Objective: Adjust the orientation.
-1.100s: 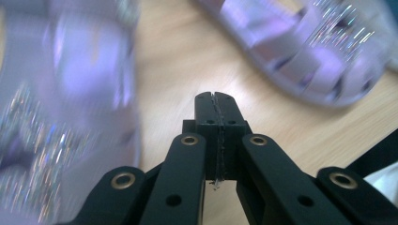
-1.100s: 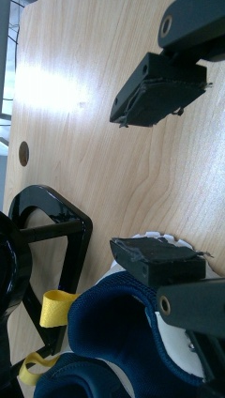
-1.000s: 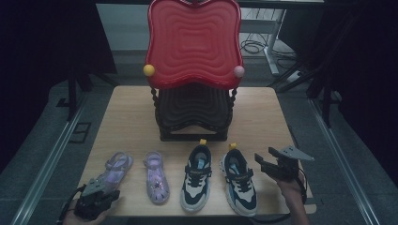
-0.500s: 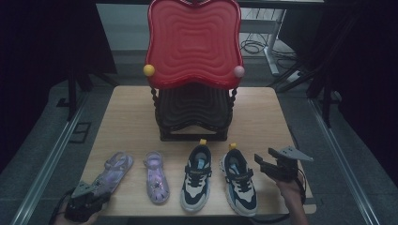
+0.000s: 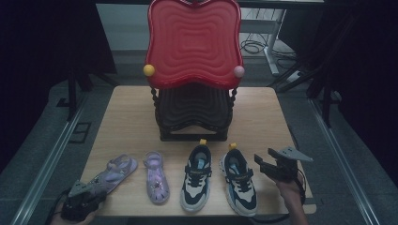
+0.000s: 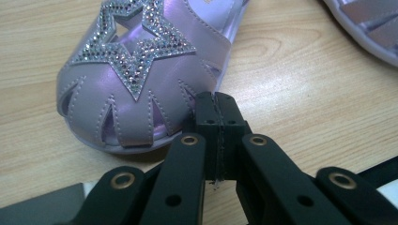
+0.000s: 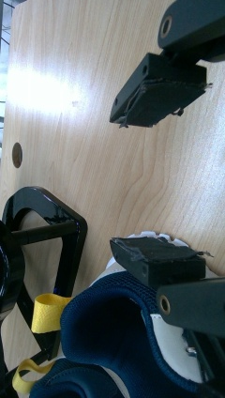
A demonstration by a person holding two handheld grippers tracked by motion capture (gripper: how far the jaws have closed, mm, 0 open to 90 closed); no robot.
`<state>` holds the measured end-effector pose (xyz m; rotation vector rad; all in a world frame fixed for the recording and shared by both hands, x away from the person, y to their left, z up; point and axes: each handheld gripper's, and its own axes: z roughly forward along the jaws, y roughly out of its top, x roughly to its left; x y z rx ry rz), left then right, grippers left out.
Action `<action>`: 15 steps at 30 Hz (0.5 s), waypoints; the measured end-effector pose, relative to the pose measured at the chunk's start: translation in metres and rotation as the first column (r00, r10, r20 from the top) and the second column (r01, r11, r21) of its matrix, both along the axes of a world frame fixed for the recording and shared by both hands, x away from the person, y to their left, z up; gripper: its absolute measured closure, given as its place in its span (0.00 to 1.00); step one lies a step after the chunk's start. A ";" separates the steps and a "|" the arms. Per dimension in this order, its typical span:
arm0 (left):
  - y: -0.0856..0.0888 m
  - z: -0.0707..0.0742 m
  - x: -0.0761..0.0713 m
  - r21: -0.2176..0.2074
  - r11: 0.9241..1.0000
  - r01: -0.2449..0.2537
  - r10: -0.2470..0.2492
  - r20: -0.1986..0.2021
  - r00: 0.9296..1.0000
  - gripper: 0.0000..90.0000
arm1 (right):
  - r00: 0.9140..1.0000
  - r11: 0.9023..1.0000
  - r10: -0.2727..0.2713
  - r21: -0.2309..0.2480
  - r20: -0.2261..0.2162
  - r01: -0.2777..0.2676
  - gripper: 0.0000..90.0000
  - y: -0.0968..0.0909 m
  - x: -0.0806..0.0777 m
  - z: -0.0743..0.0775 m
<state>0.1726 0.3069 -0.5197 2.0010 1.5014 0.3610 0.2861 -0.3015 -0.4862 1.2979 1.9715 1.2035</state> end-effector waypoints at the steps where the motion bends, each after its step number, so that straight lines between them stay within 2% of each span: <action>1: 0.003 0.001 0.003 0.021 1.000 -0.009 0.009 -0.006 1.000 0.99 | 1.000 1.000 0.001 0.001 0.000 -0.001 0.37 0.000 0.000 0.000; 5: 0.009 0.001 0.005 0.007 1.000 -0.013 0.013 -0.016 1.000 0.99 | 1.000 1.000 0.000 0.002 0.001 0.000 0.37 0.000 -0.001 0.001; 8: 0.009 0.003 0.006 0.033 0.999 -0.019 0.019 -0.016 1.000 0.99 | 1.000 1.000 -0.007 0.006 0.000 0.007 0.37 -0.002 -0.001 0.001; 15: 0.018 0.004 0.013 0.048 0.998 -0.032 0.033 -0.027 0.999 0.98 | 1.000 1.000 -0.014 0.011 -0.006 0.014 0.37 -0.003 -0.002 0.000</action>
